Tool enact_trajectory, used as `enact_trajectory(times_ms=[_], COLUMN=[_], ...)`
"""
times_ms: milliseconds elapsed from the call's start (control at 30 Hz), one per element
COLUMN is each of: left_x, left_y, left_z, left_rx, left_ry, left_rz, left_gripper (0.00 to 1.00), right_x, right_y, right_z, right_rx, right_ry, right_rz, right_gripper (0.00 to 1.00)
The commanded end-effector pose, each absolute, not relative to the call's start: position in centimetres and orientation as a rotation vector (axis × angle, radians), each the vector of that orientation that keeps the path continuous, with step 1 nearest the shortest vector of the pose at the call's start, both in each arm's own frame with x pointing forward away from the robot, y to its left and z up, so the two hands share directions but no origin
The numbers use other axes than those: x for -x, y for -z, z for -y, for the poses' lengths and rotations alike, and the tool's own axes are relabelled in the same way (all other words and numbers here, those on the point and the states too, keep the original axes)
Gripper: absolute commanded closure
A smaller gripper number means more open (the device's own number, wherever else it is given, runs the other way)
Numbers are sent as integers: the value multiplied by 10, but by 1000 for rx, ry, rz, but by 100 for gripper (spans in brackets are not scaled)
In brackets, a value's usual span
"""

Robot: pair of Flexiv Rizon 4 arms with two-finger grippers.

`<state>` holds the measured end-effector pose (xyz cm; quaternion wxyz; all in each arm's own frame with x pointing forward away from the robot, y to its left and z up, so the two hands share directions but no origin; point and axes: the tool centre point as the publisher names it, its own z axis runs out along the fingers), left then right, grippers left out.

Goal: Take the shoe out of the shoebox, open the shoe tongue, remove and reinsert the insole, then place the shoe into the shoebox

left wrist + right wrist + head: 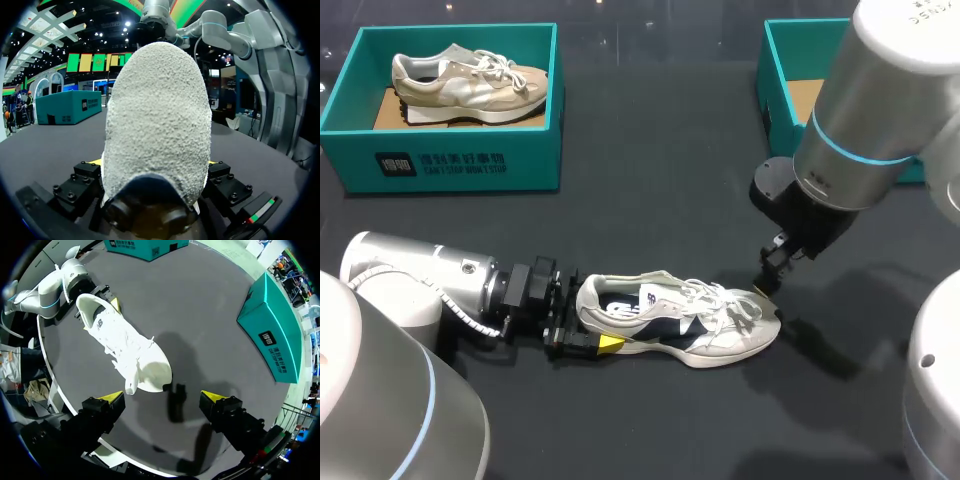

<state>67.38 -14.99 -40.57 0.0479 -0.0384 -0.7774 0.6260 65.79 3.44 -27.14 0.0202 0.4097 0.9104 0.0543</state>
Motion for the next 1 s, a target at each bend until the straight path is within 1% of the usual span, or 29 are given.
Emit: enact_trajectory(times_ms=[33,267,500,767,1000], left_x=[-673,-673,-673,-673,-673], left_y=[405,405,405,405,405], left_z=[149,149,149,149,149], left_rx=[117,117,117,117,117], left_ry=[-1909,-1909,-1909,-1909,-1909], left_rz=[2371,2371,2371,2371,2371], left_gripper=[100,100,100,100,100], right_x=[-655,-655,-655,-655,-656], right_y=[272,272,275,271,276], right_z=[-30,-30,-55,-72,-93], right_rx=[-1269,-1269,-1324,-1492,-1518], right_ry=[-187,-187,-74,60,115], right_rz=[-2822,-2822,-2783,-2681,-2663], right_gripper=[0,0,0,0,0])
